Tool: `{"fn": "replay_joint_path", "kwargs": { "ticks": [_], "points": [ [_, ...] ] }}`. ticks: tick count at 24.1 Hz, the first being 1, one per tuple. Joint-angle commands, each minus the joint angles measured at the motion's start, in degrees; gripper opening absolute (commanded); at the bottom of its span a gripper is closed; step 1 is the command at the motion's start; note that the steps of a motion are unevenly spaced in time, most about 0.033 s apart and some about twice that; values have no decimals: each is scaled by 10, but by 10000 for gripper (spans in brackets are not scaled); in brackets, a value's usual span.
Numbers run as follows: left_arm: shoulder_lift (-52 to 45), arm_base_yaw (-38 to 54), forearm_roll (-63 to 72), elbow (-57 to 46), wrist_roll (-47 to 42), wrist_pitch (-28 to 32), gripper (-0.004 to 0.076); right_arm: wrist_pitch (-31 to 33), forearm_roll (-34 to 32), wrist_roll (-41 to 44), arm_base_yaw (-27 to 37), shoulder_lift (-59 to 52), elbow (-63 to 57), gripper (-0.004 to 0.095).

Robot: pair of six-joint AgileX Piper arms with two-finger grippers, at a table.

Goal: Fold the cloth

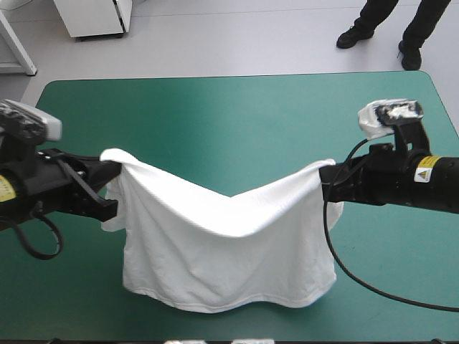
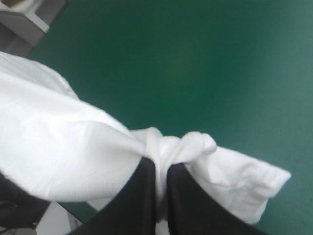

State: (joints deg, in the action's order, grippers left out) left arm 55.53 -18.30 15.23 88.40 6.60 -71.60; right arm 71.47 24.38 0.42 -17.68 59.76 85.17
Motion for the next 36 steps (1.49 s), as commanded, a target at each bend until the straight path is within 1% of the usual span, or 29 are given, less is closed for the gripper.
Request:
{"fn": "replay_joint_path", "kwargs": {
  "ticks": [1,4,5,9,13,15,20,21,25,28,30,31,32,33,36],
  "points": [
    [13,-3,-9,-69,-9,-22,-10,-47,-15,-10,2,-4,-62,-13],
    [56,-3,-63,-116,-7,-3,-10,-110,-45,-15,2,15,-116,-13],
    [73,-3,-74,-124,-4,13,-10,-127,-60,-18,2,26,-128,-13],
    [142,-3,-99,-129,5,105,-10,-189,-121,-21,2,88,-145,-13],
    [208,-3,-123,-125,6,198,-10,-260,-152,-22,3,161,-134,-13],
    [238,-1,-123,-118,6,243,-10,-280,-157,-36,3,201,-118,-13],
    [297,21,-120,-96,7,333,-10,-317,-163,-43,11,289,-56,-13],
    [319,31,-120,-82,13,355,-10,-327,-164,-46,20,322,-24,-13],
    [388,48,-114,-36,30,362,-9,-313,-162,-57,43,404,63,-13],
    [439,48,-114,-13,34,376,-10,-313,-162,-66,48,450,86,-13],
    [469,48,-112,-10,34,382,-4,-307,-164,-91,48,477,87,-11],
    [475,48,-112,-7,35,376,13,-299,-159,-100,48,484,87,9],
    [479,48,-111,-6,44,364,74,-290,-155,-114,48,490,87,70],
    [479,48,-109,-6,58,358,160,-287,-147,-126,48,491,87,158],
    [476,48,-102,-6,68,348,473,-287,-139,-133,48,482,89,511]
  ]
}}
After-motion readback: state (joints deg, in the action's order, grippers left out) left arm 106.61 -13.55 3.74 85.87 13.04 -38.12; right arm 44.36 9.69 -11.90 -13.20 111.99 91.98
